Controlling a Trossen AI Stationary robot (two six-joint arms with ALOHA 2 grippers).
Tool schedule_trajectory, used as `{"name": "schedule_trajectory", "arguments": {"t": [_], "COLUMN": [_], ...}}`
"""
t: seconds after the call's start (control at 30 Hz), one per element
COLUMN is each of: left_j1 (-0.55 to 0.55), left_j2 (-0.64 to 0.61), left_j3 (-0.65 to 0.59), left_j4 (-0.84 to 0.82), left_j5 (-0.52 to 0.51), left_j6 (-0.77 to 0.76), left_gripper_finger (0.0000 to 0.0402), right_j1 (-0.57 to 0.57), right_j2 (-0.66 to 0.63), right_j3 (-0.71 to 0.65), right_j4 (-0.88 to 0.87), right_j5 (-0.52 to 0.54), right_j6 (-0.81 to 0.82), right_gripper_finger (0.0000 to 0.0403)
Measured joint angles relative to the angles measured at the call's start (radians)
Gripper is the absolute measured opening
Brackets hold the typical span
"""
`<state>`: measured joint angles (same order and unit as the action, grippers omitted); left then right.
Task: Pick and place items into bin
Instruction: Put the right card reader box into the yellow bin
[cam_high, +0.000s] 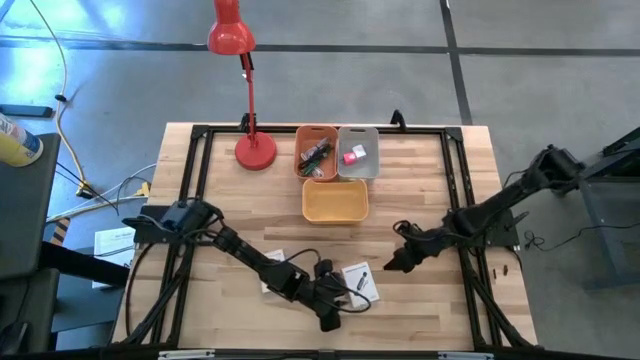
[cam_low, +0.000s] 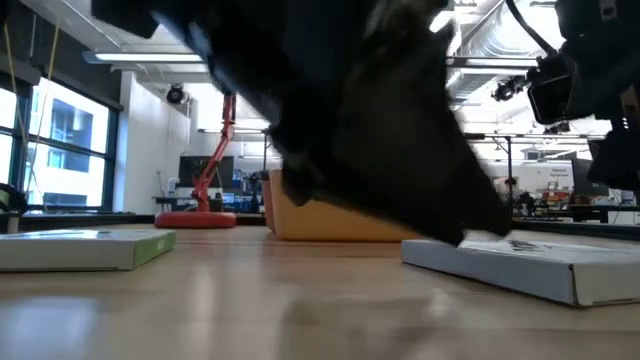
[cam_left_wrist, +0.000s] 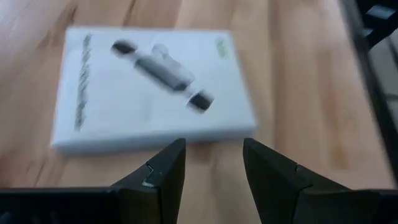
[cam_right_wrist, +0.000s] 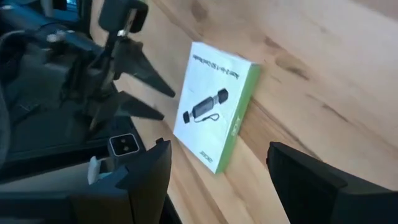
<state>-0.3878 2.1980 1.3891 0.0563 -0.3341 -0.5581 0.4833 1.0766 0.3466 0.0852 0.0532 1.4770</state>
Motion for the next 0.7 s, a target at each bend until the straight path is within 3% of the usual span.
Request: {"name": "schedule_trajectory", "arguments": {"t": [0.37,0.7], "left_j1": [0.000,0.002], "left_j2": [0.015,0.015], "left_j3": [0.025,0.024], "left_j4": [-0.045,-0.073], "left_j5": [-0.014,-0.014], "left_j6": [-0.008,-0.038], "left_gripper_finger": [0.0150,0.0149], "right_j1": [0.052,0.054], "right_j2": [0.206,0.277], "right_j3": [0.000,0.001], "right_j4": [0.202,0.279], "right_j5": [-0.036,-0.028], "right_j6": [0.094,0.116], "right_gripper_finger": [0.0252,0.0252]}}
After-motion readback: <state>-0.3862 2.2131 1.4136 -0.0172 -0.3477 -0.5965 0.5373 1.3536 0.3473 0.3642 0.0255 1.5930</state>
